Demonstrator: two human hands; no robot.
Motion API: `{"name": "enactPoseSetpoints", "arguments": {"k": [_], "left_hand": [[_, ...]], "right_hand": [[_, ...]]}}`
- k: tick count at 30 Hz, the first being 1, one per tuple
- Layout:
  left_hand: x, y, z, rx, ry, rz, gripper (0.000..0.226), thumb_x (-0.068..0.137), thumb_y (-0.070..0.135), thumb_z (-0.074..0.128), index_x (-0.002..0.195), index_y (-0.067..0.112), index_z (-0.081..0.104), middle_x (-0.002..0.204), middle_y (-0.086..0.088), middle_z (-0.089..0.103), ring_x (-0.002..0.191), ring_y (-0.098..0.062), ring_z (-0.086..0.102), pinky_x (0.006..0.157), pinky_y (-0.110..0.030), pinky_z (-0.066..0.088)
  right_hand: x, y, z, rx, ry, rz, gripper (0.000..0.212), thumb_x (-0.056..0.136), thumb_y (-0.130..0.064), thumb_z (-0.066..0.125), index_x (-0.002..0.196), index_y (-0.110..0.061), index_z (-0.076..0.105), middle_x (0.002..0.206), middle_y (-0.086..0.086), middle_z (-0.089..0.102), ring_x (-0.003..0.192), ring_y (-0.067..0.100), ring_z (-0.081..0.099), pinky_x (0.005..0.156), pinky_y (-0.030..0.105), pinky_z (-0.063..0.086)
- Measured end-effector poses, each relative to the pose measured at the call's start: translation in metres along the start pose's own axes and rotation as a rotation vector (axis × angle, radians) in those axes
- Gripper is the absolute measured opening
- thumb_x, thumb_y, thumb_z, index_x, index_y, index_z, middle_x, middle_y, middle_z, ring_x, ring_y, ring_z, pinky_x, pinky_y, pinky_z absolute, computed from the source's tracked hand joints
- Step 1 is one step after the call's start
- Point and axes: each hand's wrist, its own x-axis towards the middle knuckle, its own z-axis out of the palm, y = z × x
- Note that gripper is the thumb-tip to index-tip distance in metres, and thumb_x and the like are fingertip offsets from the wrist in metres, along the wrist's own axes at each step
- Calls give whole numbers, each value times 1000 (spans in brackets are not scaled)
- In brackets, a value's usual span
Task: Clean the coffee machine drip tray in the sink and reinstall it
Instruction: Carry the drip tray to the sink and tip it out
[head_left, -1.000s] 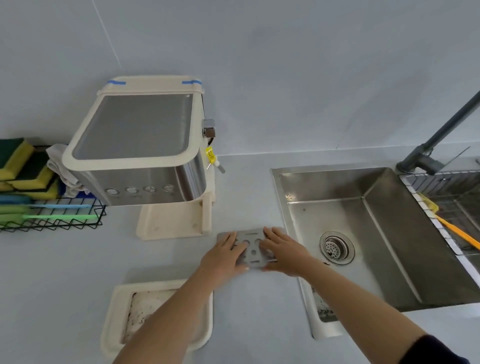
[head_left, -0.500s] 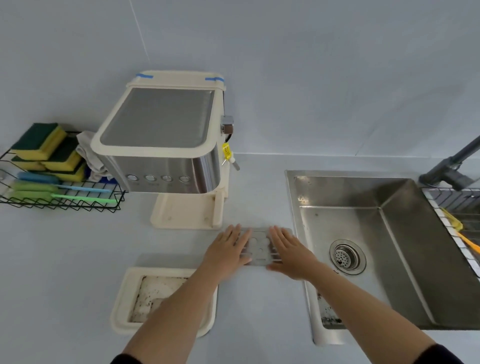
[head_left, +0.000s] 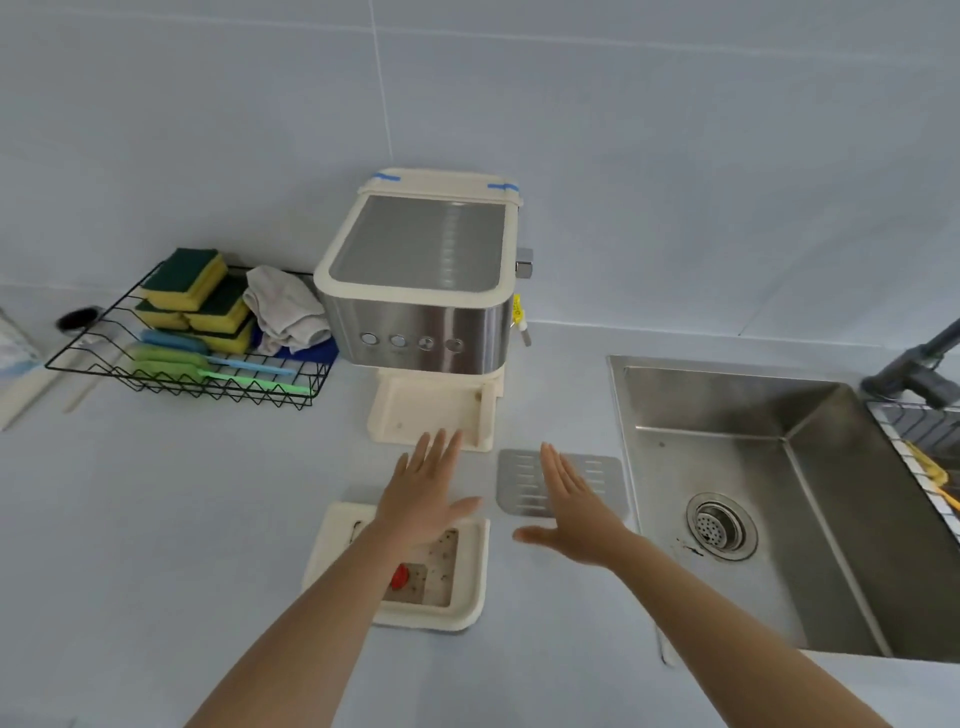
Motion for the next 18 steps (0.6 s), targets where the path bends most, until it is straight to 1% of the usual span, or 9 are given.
{"name": "enactPoseSetpoints", "arguments": {"k": [3, 6, 11, 15, 18], "left_hand": [[-20, -20, -4, -66, 8, -16, 93, 85, 58, 43, 144, 19, -17, 156, -6, -16, 145, -24, -10, 118, -42, 3], [-40, -42, -2, -123, 1, -39, 101, 81, 58, 50, 143, 19, -19, 156, -5, -17, 145, -24, -11, 118, -41, 2], [-66, -79, 7, -188, -9, -74, 114, 73, 59, 61, 143, 15, -18, 156, -6, -17, 144, -22, -13, 119, -40, 3], [-83, -100, 14, -252, -15, -127, 124, 67, 59, 68, 143, 11, -18, 155, -8, -17, 145, -23, -11, 119, -41, 5], [-92, -111, 23, -323, -44, -173, 131, 61, 55, 75, 144, 12, -16, 156, -8, -14, 145, -23, -7, 119, -42, 12]], "right_hand": [[-4, -22, 15, 75, -4, 23, 109, 80, -53, 57, 144, -9, -19, 156, 4, -17, 145, 18, -10, 117, 31, 2], [-9, -41, 32, 138, -22, 55, 112, 78, -52, 60, 144, -11, -21, 156, 2, -17, 145, 17, -10, 118, 33, 5], [-18, -63, 58, 215, 1, 88, 114, 78, -45, 66, 144, -13, -22, 156, -2, -18, 145, 14, -12, 118, 33, 5], [-23, -73, 74, 287, 12, 140, 115, 78, -43, 67, 144, -12, -22, 157, 0, -18, 145, 15, -12, 120, 36, 6], [-28, -79, 83, 325, -4, 167, 124, 72, -47, 70, 143, -10, -24, 156, 0, -17, 146, 18, -9, 120, 42, 12]]}}
